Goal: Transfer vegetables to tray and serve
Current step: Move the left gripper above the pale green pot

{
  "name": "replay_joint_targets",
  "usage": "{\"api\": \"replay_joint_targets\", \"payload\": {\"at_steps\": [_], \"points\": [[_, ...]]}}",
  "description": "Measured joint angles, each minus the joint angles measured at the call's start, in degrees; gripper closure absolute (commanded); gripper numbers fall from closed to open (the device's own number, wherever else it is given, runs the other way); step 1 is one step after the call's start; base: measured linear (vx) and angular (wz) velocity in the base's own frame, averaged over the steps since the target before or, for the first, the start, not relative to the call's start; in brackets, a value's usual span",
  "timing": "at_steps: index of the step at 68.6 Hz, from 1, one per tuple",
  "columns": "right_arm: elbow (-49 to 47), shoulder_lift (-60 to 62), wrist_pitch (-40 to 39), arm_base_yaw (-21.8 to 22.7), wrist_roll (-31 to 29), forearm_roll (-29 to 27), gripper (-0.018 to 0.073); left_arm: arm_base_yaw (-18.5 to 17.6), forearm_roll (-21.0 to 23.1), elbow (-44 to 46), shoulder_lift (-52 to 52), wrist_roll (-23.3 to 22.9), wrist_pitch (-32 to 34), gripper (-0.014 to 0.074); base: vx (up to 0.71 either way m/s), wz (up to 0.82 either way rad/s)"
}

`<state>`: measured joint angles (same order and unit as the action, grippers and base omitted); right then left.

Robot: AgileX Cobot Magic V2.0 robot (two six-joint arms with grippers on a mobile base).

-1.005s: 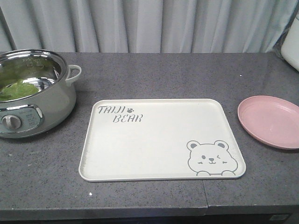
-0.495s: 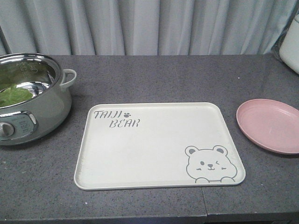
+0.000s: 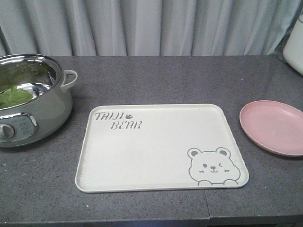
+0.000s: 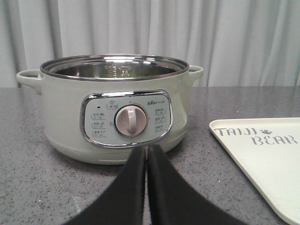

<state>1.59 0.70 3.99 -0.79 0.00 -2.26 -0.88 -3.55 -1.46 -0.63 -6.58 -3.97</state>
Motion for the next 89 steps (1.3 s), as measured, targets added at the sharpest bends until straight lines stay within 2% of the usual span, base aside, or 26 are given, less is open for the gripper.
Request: {"api": "replay_joint_targets", "payload": {"at_steps": [71,79,89], "points": [[0.00,0.00,0.00,0.00,0.00,0.00,0.0565,0.00,0.00,0.00,0.00,0.00,0.05,0.0602,0.00,0.00],[0.00,0.00,0.00,0.00,0.00,-0.07,0.0565,0.00,0.00,0.00,0.00,0.00,2.98,0.0602,0.00,0.00],[-4.86,-1.01,1.87,0.00,0.00,-0.25,0.0565,0.00,0.00,6.46,0.00,0.00,2.88,0.0602,0.00,0.00]]}}
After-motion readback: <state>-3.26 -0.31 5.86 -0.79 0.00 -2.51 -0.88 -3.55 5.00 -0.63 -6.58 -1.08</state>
